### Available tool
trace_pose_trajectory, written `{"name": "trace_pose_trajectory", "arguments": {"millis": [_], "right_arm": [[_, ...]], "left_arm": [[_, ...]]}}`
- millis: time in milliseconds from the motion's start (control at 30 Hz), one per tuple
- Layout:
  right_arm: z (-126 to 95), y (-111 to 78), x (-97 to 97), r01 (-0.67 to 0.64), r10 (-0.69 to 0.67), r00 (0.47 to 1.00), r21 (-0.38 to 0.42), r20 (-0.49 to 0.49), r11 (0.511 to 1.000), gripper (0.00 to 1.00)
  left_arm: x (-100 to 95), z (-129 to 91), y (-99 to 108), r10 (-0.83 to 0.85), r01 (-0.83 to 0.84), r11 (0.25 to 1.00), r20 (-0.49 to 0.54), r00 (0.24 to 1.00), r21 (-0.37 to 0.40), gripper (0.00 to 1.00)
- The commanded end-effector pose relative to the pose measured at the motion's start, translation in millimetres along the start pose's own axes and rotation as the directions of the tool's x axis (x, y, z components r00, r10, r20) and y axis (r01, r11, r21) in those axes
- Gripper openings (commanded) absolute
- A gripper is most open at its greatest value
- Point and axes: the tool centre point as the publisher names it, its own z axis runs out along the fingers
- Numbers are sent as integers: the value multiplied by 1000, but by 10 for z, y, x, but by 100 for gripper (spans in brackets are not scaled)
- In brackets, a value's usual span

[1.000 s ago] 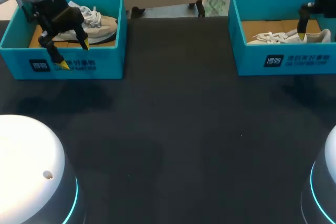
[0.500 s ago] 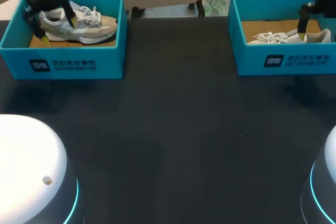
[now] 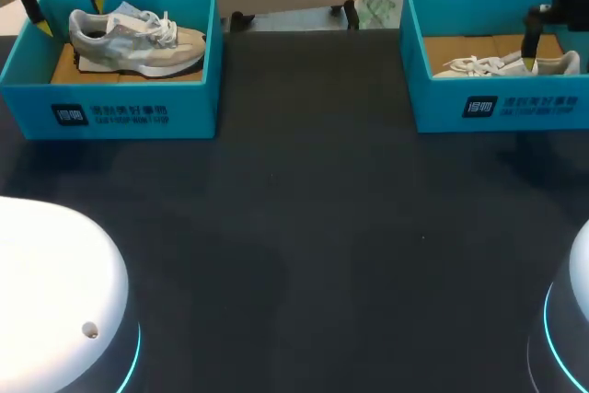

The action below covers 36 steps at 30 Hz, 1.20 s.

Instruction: Take the shoe out of the shoebox, open the shoe tongue, remove and reinsert the insole, then place the shoe into the shoebox

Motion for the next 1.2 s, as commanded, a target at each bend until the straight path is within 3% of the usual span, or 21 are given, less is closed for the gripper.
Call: {"name": "trace_pose_trajectory", "arguments": {"millis": [33, 400, 467, 533, 800, 1200], "right_arm": [[1, -12, -3, -1, 1, 1000, -2, -1, 1000, 100], [1, -12, -3, -1, 1, 1000, -2, -1, 1000, 100], [1, -12, -3, -1, 1, 1000, -2, -1, 1000, 100], [1, -12, -3, -1, 1, 1000, -2, -1, 1000, 100], [1, -12, -3, -1, 1, 1000, -2, -1, 1000, 100], [1, -12, -3, -1, 1, 1000, -2, -1, 1000, 100]], "left_arm": [[-46, -10, 57, 2, -1, 1000, -32, 999, 11, 100], [-46, -10, 57, 2, -1, 1000, -32, 999, 11, 100], [-76, 0, 62, 30, -30, 999, -6, 1000, -41, 100], [-108, 8, 95, 54, -55, 998, -12, 998, -42, 100], [-141, -51, 426, 118, -118, 987, -3, 993, -112, 100], [-178, -120, 920, 198, -196, 970, 4, 980, -148, 100]]}}
